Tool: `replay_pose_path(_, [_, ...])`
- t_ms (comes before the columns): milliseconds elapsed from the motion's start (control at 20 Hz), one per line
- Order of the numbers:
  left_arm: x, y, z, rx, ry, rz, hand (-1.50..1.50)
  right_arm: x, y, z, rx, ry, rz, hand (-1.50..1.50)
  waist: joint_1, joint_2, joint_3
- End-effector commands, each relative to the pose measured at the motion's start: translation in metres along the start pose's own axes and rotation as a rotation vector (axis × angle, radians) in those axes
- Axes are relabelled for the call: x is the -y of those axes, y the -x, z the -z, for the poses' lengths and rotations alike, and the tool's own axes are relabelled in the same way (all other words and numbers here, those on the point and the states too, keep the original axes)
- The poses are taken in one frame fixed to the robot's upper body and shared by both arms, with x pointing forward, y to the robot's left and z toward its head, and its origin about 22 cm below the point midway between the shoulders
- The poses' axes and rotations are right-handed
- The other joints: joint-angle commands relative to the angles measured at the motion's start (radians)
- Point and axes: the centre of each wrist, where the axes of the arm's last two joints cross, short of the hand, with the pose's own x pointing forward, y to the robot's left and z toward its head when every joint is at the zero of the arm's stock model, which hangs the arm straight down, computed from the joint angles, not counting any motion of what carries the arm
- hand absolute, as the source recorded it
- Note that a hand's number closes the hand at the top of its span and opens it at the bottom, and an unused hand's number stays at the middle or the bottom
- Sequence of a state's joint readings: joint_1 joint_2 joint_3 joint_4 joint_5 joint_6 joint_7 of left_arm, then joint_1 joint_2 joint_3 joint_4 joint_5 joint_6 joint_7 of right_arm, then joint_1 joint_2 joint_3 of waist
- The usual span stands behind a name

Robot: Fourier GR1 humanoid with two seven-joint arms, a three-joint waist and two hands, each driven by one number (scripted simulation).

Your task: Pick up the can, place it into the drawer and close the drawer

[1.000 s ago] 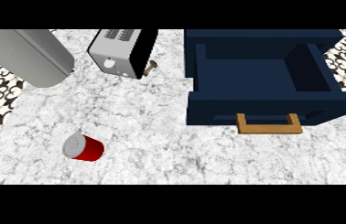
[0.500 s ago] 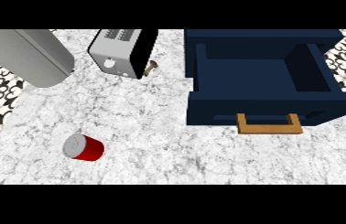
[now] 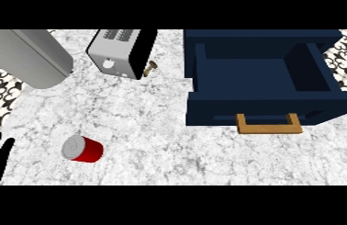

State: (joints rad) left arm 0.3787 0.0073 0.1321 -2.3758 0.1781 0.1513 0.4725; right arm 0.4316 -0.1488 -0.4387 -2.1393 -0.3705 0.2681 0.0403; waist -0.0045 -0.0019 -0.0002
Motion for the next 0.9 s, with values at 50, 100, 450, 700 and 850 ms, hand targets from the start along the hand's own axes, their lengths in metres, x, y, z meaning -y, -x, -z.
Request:
replay_pose_path(50, [-0.004, 0.004, 0.011, -0.01, 0.013, -0.019, -1.5, 0.01, -0.002, 0.001, -0.009, 0.014, -0.017, -1.5, 0.003, 0.001, 0.0])
replay_pose_path(100, [0.002, 0.025, 0.027, -0.002, -0.01, -0.043, -1.5, -0.001, -0.001, -0.011, -0.006, 0.01, 0.003, -1.5, -0.001, 0.001, 0.0])
replay_pose_path(450, [0.036, 0.046, 0.045, -0.032, -0.006, 0.0, -1.5, 0.014, -0.013, -0.021, -0.007, -0.008, -0.011, -1.5, -0.005, 0.001, 0.0])
replay_pose_path(700, [0.002, 0.076, 0.045, -0.034, -0.034, 0.003, -1.5, 0.013, -0.009, -0.011, 0.001, 0.011, -0.001, -1.5, 0.003, 0.001, 0.0])
replay_pose_path(850, [-0.004, 0.107, 0.043, -0.065, -0.069, 0.021, -1.5, 0.029, -0.006, -0.016, -0.001, -0.016, -0.014, -1.5, 0.002, 0.001, 0.0])
